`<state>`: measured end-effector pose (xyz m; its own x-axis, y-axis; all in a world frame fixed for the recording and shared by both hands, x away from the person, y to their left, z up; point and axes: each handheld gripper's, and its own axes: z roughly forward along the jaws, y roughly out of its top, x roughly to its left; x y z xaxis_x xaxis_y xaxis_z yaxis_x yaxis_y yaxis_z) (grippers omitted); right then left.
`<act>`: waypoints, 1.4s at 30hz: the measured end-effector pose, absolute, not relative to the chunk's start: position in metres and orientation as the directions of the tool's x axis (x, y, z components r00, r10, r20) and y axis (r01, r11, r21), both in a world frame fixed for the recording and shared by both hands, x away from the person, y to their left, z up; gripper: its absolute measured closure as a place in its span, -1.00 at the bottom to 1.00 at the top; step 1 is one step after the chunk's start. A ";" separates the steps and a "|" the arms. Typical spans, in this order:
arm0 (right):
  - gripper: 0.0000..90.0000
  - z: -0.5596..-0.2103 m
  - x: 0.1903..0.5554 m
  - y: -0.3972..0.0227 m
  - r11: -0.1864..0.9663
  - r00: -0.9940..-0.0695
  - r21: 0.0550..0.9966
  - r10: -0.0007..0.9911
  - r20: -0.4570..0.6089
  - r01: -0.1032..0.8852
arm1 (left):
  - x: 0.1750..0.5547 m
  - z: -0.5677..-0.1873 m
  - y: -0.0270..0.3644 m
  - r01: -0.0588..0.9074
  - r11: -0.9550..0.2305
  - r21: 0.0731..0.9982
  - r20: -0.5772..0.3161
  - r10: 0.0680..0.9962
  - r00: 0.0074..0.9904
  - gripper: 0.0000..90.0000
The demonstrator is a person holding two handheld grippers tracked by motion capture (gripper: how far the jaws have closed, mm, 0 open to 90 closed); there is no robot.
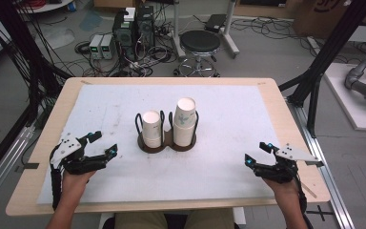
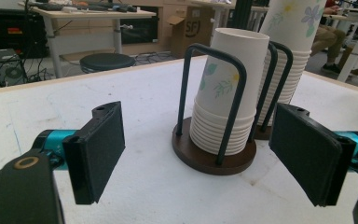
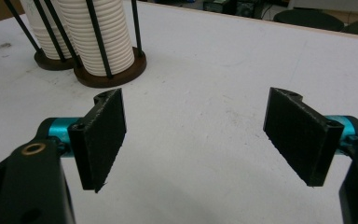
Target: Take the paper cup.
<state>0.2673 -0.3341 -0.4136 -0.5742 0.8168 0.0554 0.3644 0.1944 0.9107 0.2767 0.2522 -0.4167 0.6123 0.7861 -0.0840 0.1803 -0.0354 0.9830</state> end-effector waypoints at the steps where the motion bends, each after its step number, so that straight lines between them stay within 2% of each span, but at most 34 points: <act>1: -0.52 -0.413 0.267 -0.334 0.191 -0.573 0.911 0.817 0.059 0.366 | 0.277 -0.417 0.252 0.181 -0.036 0.983 -0.084 0.786 0.612 -0.60; 21: -0.52 -0.416 0.269 -0.334 0.188 -0.577 0.909 0.814 0.068 0.372 | 0.283 -0.415 0.247 0.179 -0.024 0.984 -0.094 0.775 0.625 -0.60; 27: -0.52 -0.415 0.268 -0.334 0.193 -0.580 0.906 0.812 0.068 0.377 | 0.286 -0.407 0.242 0.171 -0.017 0.985 -0.102 0.744 0.660 -0.60; 33: -0.52 -0.410 0.265 -0.329 0.181 -0.576 0.914 0.814 0.068 0.363 | 0.285 -0.395 0.233 0.146 -0.045 0.988 -0.069 0.723 0.688 -0.60; 42: -0.52 -0.411 0.269 -0.324 0.197 -0.590 0.903 0.804 0.075 0.382 | 0.305 -0.371 0.214 0.116 -0.060 0.991 -0.041 0.699 0.714 -0.61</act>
